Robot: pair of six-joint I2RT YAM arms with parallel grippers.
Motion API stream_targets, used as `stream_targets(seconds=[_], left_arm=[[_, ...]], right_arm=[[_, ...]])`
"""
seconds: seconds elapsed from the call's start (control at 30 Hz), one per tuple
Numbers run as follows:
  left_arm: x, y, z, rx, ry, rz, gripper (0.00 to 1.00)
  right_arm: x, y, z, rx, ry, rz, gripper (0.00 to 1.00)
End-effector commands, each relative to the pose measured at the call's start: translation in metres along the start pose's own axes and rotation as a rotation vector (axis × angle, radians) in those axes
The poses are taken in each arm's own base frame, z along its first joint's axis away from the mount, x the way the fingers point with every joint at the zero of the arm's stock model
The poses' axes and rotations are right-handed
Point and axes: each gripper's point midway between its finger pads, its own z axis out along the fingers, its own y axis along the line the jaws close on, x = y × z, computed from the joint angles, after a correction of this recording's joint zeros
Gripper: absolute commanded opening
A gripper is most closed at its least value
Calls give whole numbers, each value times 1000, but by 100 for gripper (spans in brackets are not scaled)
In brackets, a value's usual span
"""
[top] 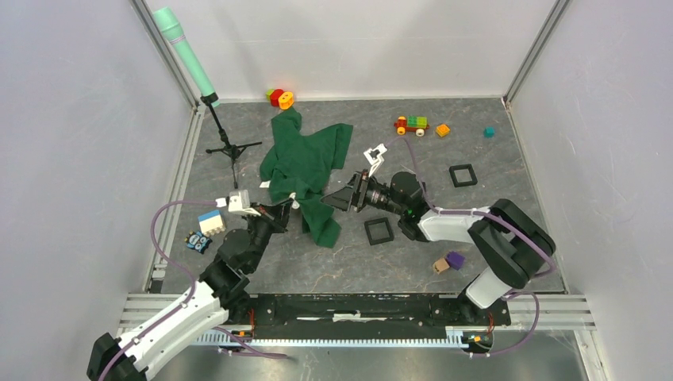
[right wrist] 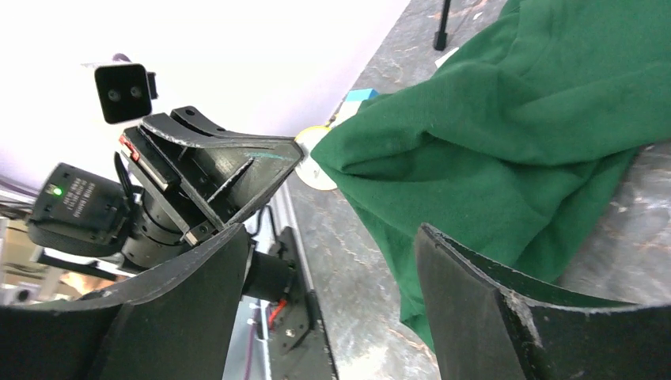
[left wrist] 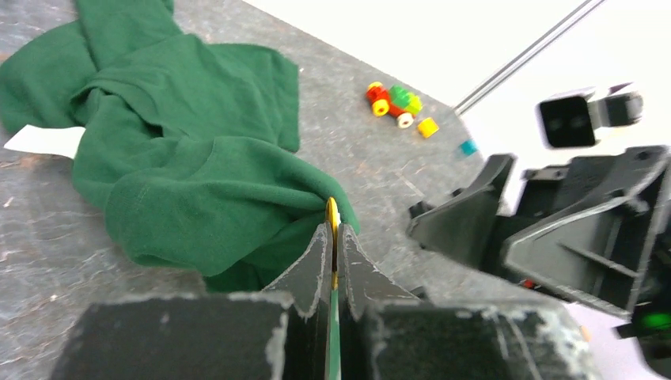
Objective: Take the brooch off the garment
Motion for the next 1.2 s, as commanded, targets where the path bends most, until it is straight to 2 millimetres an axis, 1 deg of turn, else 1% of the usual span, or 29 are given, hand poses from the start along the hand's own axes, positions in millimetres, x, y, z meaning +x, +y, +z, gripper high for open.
stream_targets(seconds=[0.0,0.1,0.23,0.3,0.43,0.57,0.67,0.73,0.9,1.07,1.17], left_arm=[[-37,-34,-3,136,-133,-180,2],[-35,-35,-5,154,-134,-185,2],[-33,-38,-4,163,-113,-183,2],[-32,-42,-3,161,-88,-176,2],[-31,-42,-2,141,-61,-174,2],[-29,-44,-4,155,-52,-199,2],[-24,-44,-4,156,-28,-217,2],[-21,-46,-4,162,-13,-231,2],[-16,-47,-4,174,0,-269,2],[-14,-51,-4,200,6,-270,2],[-15,-52,-2,195,12,-216,2]], right_arm=[[-12,35,5,-161,-69,79,81],[-4,37,12,-175,-50,114,81],[-1,41,24,-200,-44,152,80],[1,37,30,-193,-35,160,79],[1,29,39,-174,-30,155,78],[3,23,44,-162,-22,168,76],[6,17,47,-140,-13,186,74],[6,16,49,-143,-13,184,71],[6,18,50,-156,-10,185,56],[6,20,50,-171,-10,190,55],[5,20,50,-168,-11,185,51]])
